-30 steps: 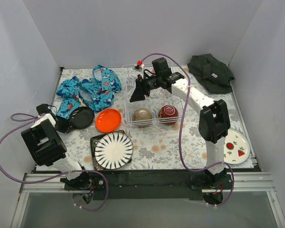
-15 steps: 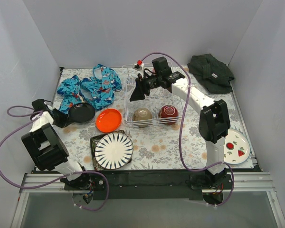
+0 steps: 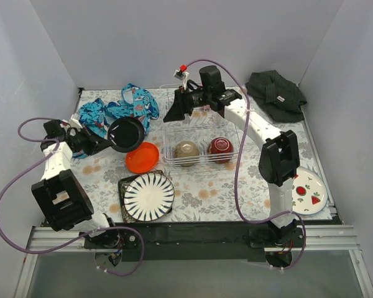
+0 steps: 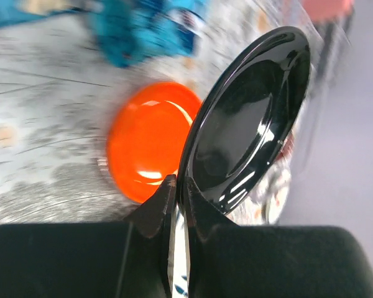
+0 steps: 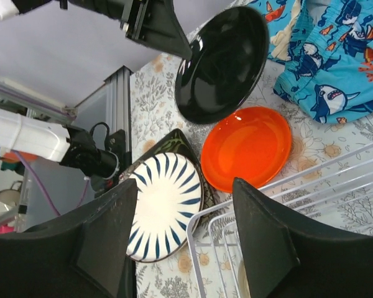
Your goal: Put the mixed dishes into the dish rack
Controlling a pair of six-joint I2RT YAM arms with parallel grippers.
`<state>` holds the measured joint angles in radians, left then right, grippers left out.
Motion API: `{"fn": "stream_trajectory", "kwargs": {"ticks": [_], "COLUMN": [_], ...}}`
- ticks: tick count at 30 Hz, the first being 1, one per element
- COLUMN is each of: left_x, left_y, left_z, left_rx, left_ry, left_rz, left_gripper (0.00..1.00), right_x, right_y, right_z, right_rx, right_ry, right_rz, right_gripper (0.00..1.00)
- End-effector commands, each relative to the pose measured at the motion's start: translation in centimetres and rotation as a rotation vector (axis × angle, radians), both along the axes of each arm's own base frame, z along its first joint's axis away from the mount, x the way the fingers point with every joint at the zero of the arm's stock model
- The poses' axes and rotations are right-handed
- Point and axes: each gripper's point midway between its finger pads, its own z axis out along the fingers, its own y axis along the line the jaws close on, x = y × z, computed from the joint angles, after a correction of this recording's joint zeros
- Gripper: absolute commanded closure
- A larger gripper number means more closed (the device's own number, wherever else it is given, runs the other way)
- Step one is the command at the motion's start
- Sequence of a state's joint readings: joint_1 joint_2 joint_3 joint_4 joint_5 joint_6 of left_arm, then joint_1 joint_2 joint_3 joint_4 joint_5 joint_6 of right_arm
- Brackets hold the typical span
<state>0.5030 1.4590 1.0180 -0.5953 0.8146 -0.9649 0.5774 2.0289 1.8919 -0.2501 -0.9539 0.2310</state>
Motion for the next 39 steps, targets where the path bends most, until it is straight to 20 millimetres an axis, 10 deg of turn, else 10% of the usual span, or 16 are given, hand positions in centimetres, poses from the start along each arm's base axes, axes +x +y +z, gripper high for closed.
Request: {"fn": "stream_trajectory", "kwargs": {"ticks": [1,8,23,29,31,39], "left_x": [0.2,0.4,1.1,2.2,2.8,7.6], "left_y": [-5.8,-9.8,-10.3,-10.0,-9.6,-6.5], "left_z": [5.4,6.0,6.7,6.3,6.3,9.8], "left_rx": [-0.102,-0.065,-0.097,-0.079,-0.051,0.14], "left_ry": [-0.23,-0.25,-0.268,-0.262,-0.263,-0.354], "left_rz": [-0.29,-0.417,-0.43,-0.414,-0.391,-0.273], "left_gripper": [1.0,1.0,1.0,0.86,0.6,0.43], "right_x": [1.7,3.1,0.7,1.4,3.1,11.0], "right_y": [1.1,2.2,4.3,4.5,3.6,-5.6], "right_z": [1.7,0.5,-2.2,-2.1,-1.7,1.7], "right_rx": [0.043,0.033,-0.006,-0.037,-0.091,-0.397], "right_ry": [0.062,0.126,0.15,0.055,-0.028,-0.421], "right_rz": [-0.06,-0.104,-0.036,-0.086,-0.188,-0.749], "right_gripper": [0.27,0.27,0.44,0.99,0.99,0.99]}}
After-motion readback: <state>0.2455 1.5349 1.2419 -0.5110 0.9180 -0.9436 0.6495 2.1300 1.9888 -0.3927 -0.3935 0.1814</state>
